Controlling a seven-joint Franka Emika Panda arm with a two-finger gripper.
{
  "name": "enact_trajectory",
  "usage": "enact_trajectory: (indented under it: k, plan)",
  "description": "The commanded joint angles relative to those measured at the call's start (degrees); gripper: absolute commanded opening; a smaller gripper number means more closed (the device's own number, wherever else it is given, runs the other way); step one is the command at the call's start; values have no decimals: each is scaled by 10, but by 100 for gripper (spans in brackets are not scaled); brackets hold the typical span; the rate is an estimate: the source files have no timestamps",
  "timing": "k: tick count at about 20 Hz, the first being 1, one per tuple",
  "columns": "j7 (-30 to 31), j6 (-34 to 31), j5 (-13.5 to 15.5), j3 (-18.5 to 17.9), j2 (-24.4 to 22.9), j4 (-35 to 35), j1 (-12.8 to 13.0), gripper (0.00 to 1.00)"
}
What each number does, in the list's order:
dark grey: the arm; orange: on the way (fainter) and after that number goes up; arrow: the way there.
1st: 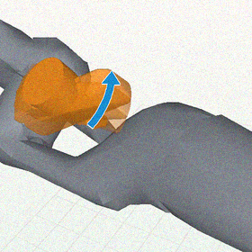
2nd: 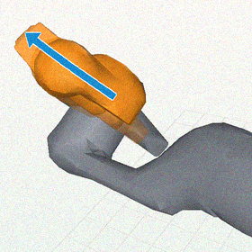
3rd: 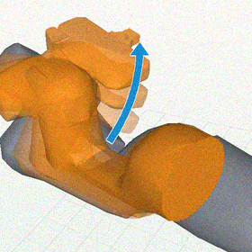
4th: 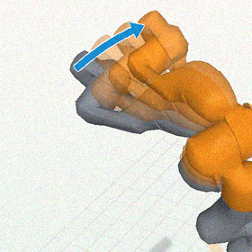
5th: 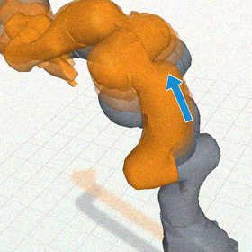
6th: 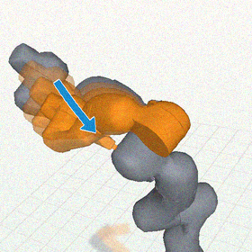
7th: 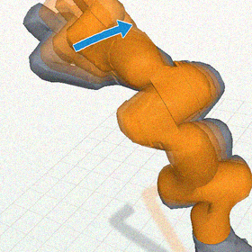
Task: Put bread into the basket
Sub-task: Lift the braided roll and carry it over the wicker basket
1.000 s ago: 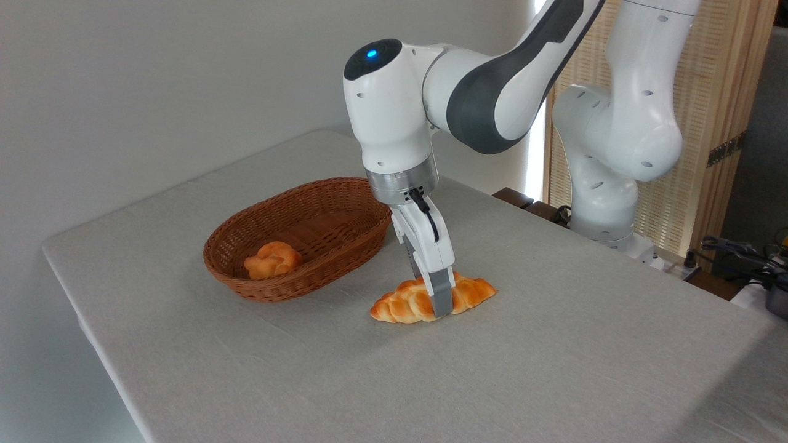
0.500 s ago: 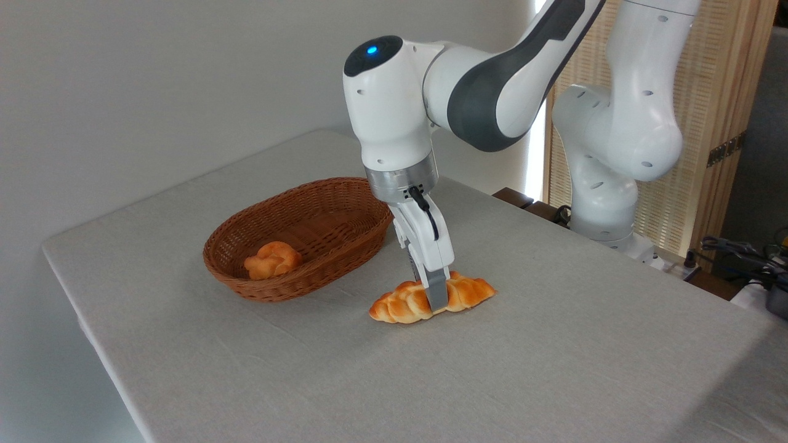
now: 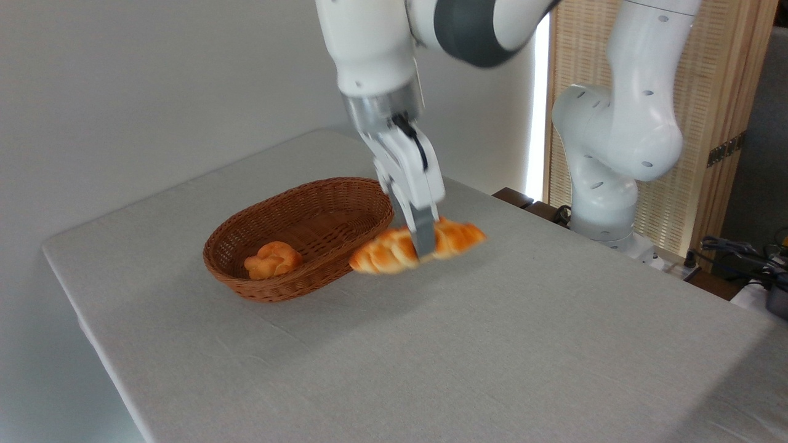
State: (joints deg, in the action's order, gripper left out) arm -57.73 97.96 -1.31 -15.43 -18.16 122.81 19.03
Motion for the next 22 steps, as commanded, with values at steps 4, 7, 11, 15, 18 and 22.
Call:
enact_trajectory:
  k: [4, 7, 11, 15, 18, 22]
  plan:
    - [159, -30, 27, 91, 74, -107, 1, 34]
    - [217, -25, 49, 136, 89, -110, 1, 34]
    - [277, -22, 73, 204, 107, -110, 1, 34]
    - [334, 12, 75, 248, 123, -109, 1, 36]
    - [355, 14, 75, 263, 125, -109, 1, 37]
    - [364, 14, 75, 269, 133, -109, 1, 37]
